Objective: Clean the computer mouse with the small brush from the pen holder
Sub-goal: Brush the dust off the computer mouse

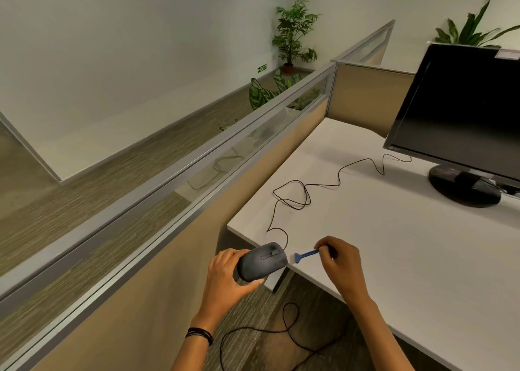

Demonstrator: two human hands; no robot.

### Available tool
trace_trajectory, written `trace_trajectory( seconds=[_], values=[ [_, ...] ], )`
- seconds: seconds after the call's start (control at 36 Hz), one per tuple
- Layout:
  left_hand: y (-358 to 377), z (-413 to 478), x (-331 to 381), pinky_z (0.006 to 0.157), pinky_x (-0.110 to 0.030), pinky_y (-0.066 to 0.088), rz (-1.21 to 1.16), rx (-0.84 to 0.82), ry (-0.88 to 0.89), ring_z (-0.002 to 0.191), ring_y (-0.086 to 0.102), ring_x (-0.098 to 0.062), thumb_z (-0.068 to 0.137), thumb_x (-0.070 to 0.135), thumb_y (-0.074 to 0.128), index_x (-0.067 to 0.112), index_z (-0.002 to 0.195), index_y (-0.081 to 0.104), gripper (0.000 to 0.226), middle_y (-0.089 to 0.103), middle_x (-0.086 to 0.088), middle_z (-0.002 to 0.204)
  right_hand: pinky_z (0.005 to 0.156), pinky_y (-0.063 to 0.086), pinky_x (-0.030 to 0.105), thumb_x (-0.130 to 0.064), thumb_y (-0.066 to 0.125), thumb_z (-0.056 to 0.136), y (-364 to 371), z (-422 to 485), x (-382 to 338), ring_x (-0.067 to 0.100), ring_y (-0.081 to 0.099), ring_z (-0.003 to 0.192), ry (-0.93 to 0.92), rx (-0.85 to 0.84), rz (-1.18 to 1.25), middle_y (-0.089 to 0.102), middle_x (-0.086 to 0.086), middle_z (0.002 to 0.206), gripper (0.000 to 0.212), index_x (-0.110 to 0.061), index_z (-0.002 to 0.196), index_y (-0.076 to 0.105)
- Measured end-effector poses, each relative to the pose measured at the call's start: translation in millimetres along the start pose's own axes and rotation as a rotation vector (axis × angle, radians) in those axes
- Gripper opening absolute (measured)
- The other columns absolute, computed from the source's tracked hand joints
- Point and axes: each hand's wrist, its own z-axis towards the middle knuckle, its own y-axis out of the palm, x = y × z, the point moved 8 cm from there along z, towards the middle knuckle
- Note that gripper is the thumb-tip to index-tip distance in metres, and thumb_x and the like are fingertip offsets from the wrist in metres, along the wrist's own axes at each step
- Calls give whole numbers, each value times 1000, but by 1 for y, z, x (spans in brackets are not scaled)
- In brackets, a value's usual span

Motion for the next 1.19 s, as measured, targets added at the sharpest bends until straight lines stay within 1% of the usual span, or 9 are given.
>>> trace_trajectory(
  seconds=[0.14, 0.36, 0.53, 0.64, 0.75, 0.83, 0.97, 1.08, 1.19],
  values=[
    [1, 0, 0, 87, -26, 34, 4, -10, 14, 98, 43, -1, 64, 60, 66, 23, 111, 57, 61, 52, 15, 101, 63, 46, 10, 2, 51, 86, 1, -1, -16, 4, 58, 81, -80, 21, 131, 63, -15, 81, 26, -21, 85, 63],
    [3, -1, 1, 89, -23, 31, 26, -23, 22, 99, 44, -2, 64, 61, 66, 24, 112, 56, 62, 54, 14, 104, 75, 47, 22, -5, 48, 88, 22, -2, -22, 11, 57, 81, -128, -171, -103, 61, -5, 89, 18, -16, 93, 62],
    [6, -2, 0, 90, -24, 32, 23, -27, 13, 100, 45, -2, 65, 60, 67, 25, 113, 55, 61, 54, 14, 104, 73, 38, 10, -6, 48, 90, 19, 1, -36, 7, 51, 82, -200, -181, -186, 60, -3, 93, 17, -14, 97, 61],
    [7, -2, -2, 92, -24, 31, 26, -34, 2, 102, 46, -5, 65, 61, 67, 27, 114, 54, 62, 53, 14, 106, 74, 38, 9, -8, 46, 91, 23, 0, -35, 8, 51, 85, -193, -245, -232, 62, 2, 96, 17, -13, 96, 61],
    [5, -2, -1, 90, -16, 27, 17, -31, 1, 102, 45, -2, 65, 62, 66, 28, 114, 53, 61, 52, 16, 105, 74, 42, 13, -6, 47, 89, 17, 1, -36, 10, 54, 83, -213, -197, -222, 63, 4, 94, 17, -13, 95, 62],
    [3, 0, -1, 91, -18, 28, 4, -18, -6, 102, 44, -2, 65, 61, 67, 28, 113, 53, 60, 52, 16, 106, 77, 44, 18, -7, 47, 90, 21, 0, -36, 9, 54, 85, -232, -227, -238, 63, 3, 96, 19, -14, 99, 62],
    [6, -1, -4, 91, -22, 31, 11, -39, -12, 104, 45, -5, 65, 63, 65, 29, 115, 53, 61, 53, 14, 107, 75, 38, 12, -10, 43, 90, 20, 0, -31, 8, 52, 82, -181, -253, -233, 64, 0, 93, 20, -14, 92, 63],
    [3, 1, 0, 90, -15, 26, -13, -13, -20, 102, 44, -2, 64, 64, 64, 29, 113, 53, 61, 51, 18, 106, 74, 44, 16, -12, 43, 90, 19, 1, -30, 4, 56, 81, -176, -242, -116, 60, -11, 90, 22, -19, 95, 63],
    [-1, 7, 4, 89, -15, 27, -32, 12, -11, 100, 42, 2, 63, 62, 64, 30, 111, 54, 58, 51, 18, 103, 76, 41, 15, -8, 47, 90, 22, 0, -21, 0, 54, 79, -145, -257, -136, 61, -12, 91, 23, -22, 96, 64]
  ],
)
